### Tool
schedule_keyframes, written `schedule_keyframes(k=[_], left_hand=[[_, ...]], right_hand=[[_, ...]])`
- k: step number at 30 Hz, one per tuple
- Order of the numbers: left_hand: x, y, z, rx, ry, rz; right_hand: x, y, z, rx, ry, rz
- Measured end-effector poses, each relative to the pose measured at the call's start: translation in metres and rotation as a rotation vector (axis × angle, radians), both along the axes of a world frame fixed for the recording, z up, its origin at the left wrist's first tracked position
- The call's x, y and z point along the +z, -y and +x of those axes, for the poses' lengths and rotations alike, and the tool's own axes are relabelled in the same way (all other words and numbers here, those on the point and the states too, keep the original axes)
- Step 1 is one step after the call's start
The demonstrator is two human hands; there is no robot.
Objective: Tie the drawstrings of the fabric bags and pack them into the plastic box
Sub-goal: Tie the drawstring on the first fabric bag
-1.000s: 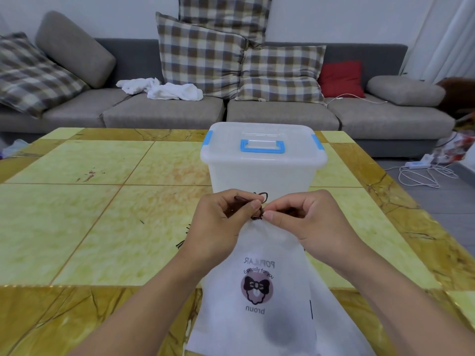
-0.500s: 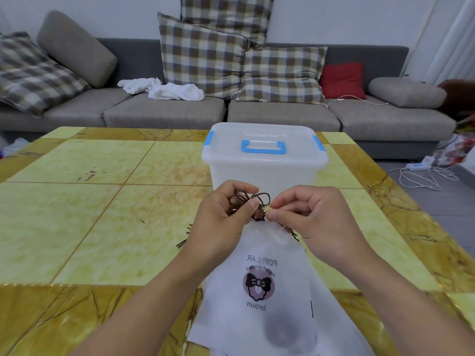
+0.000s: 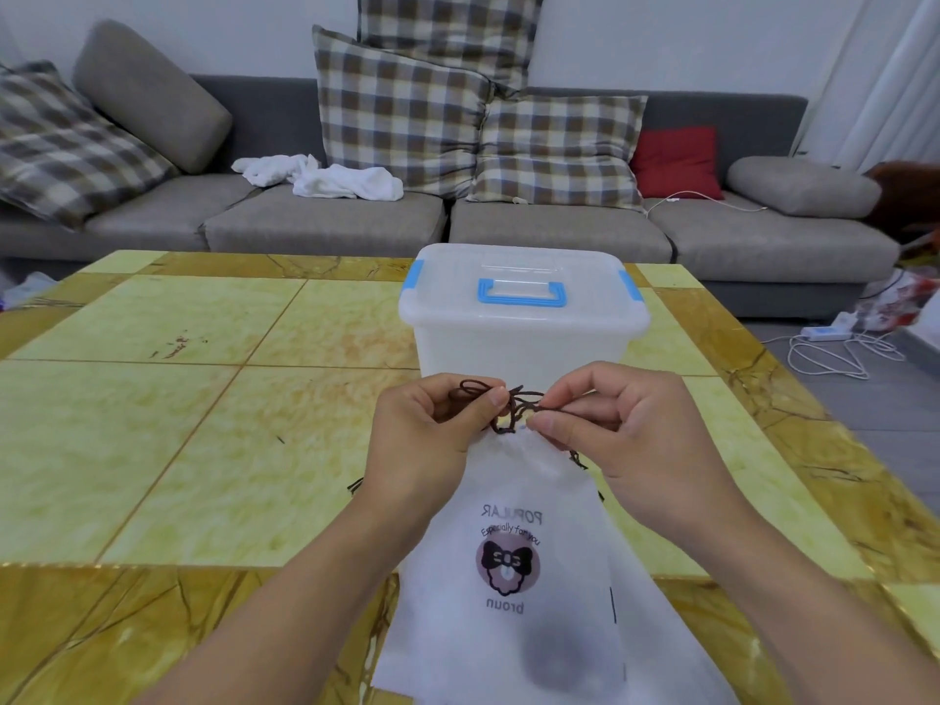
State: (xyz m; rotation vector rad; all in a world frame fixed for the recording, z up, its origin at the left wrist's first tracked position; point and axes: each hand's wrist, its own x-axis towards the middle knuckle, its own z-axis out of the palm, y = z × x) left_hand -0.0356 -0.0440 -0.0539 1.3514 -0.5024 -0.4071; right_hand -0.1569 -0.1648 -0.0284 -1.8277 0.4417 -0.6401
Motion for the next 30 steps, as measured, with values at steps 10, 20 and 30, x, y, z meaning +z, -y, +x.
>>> schedule_keyframes(k=[10,20,30], left_hand=[[0.006,-0.004,-0.010,-0.019,0.024,-0.014],[0.003,-0.005,-0.008,-0.074,0.369,0.105],[0.005,-0.006,-0.006,-0.119,0.474,0.127]], right_hand=[[-0.012,-0.017,0.011,-0.057,0.014,0.077],[-0.013,-0.020,0.013,0.042,-0.059,0.590],[-0.008,0.004,0.005,0.218,-0.223,0.750]])
